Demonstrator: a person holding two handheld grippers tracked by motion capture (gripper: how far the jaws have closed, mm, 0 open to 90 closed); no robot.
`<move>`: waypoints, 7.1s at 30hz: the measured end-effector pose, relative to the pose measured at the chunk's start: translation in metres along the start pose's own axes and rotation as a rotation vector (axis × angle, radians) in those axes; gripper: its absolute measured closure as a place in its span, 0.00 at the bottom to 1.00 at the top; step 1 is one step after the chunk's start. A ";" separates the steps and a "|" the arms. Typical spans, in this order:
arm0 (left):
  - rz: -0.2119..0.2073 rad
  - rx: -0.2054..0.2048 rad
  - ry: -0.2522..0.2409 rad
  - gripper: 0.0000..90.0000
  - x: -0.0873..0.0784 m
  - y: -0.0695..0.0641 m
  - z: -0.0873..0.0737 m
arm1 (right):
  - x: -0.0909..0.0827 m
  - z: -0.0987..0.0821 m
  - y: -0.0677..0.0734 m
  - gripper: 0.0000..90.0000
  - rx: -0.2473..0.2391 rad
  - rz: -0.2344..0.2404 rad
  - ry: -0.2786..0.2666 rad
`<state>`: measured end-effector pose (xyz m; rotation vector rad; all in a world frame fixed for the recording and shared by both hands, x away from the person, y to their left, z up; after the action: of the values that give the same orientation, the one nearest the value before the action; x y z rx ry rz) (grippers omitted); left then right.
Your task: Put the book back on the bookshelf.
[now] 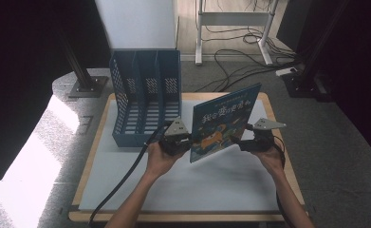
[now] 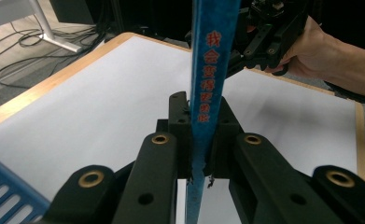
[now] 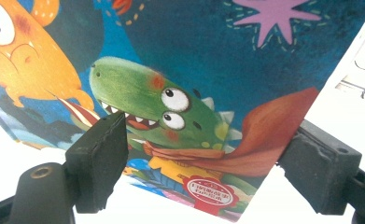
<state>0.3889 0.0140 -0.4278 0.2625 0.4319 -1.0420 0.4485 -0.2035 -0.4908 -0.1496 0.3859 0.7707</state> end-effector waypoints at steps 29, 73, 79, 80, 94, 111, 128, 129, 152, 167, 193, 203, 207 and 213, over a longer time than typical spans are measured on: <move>0.093 -0.040 -0.053 0.92 -0.091 0.048 0.011 | 0.054 0.087 0.048 0.21 -0.074 0.086 -0.045; 0.265 -0.048 -0.045 0.92 -0.139 0.082 -0.018 | 0.125 0.107 0.097 0.74 -0.043 0.172 -0.046; 0.278 -0.054 -0.042 0.92 -0.143 0.083 -0.020 | 0.141 0.111 0.105 0.76 -0.053 0.158 -0.041; 0.283 -0.056 -0.044 0.92 -0.144 0.083 -0.021 | 0.143 0.111 0.106 0.76 -0.051 0.158 -0.039; 0.367 -0.067 -0.017 0.88 -0.154 0.089 -0.028 | 0.170 0.125 0.118 0.74 -0.024 0.180 -0.052; 0.364 -0.100 -0.041 0.91 -0.142 0.091 -0.014 | 0.165 0.119 0.106 0.66 -0.029 0.172 -0.027; 0.357 -0.119 -0.005 0.90 -0.143 0.096 -0.013 | 0.149 0.095 0.164 0.70 -0.033 0.345 0.048; 0.357 -0.117 -0.003 0.90 -0.143 0.097 -0.013 | 0.149 0.094 0.170 0.71 -0.041 0.360 0.054; 0.356 -0.153 0.004 0.90 -0.141 0.098 -0.009 | 0.162 0.087 0.267 0.97 -0.150 0.522 0.034; 0.411 -0.197 -0.026 0.92 -0.135 0.098 -0.006 | 0.175 0.086 0.259 0.99 -0.247 0.348 -0.001; 0.507 -0.300 -0.087 0.92 -0.098 0.117 0.005 | 0.182 0.083 0.213 0.99 -0.134 0.267 0.005; 0.533 -0.326 -0.113 0.92 -0.090 0.125 0.014 | 0.183 0.088 0.197 0.99 -0.090 0.258 0.001; 0.550 -0.319 -0.119 0.92 -0.086 0.125 0.017 | 0.184 0.090 0.191 0.99 -0.087 0.246 0.001; 0.580 -0.306 -0.121 0.92 -0.073 0.125 0.016 | 0.187 0.085 0.183 0.99 -0.070 0.243 0.015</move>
<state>0.4706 0.1247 -0.3789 0.0410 0.3680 -0.4130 0.4657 0.0706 -0.4847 -0.1763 0.3959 1.0240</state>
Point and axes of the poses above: each handheld gripper's, and its own axes: x roughly forward along the jaws, z roughly out of its top, y roughly to its left, the point moved 8 cm from there along x, roughly forward along the jaws, and after that the axes turned 1 degree about -y, right-handed, at the moved point
